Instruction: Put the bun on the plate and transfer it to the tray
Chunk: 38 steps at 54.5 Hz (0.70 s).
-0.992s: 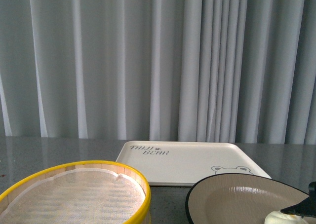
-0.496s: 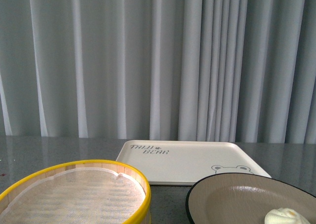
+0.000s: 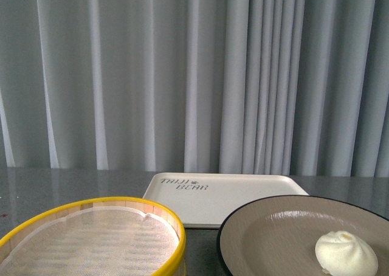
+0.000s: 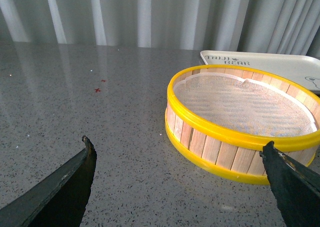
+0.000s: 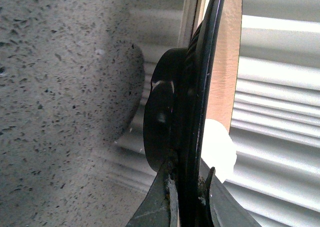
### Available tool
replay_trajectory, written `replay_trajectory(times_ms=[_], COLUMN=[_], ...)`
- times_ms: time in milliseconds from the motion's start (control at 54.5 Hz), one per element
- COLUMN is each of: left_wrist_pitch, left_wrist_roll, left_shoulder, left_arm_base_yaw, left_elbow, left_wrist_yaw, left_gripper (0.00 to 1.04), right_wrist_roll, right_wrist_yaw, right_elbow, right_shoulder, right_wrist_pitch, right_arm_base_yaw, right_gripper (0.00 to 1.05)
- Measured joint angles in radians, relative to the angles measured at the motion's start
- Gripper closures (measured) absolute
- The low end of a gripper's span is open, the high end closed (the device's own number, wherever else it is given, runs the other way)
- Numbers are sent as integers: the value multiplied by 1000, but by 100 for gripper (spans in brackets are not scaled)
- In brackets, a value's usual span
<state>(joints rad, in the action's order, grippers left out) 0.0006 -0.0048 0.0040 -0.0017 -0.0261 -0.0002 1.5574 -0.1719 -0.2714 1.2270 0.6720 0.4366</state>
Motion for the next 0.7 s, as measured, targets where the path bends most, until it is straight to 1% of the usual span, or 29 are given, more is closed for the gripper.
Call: replay_trajectory(times_ms=[129,294,367,459,569,698], left_wrist_pitch=[0,0,0,0,0,0], left_wrist_roll=[0,0,0,0,0,0], left_shoulder=[0,0,0,0,0,0], left_arm_base_yaw=[0,0,0,0,0,0], left_elbow=[0,0,0,0,0,0], left_wrist_yaw=[0,0,0,0,0,0], left_gripper=[7,7,7,7,7,7], right_wrist_roll=[0,1,13,47,98,134], right_wrist_yaw=[61,172,224,301,377,425], right_elbow=[-66,-196,-265,-385,-502,-600], right_shoulder=[-25,-3,39,129,225,310], right_wrist_pitch=[-71,-149,-160,-208,-283,-324], right_arm_base_yaw=[-34,-128,-182,-263,-316,-349], right_gripper=[102,102,102,102,102,102])
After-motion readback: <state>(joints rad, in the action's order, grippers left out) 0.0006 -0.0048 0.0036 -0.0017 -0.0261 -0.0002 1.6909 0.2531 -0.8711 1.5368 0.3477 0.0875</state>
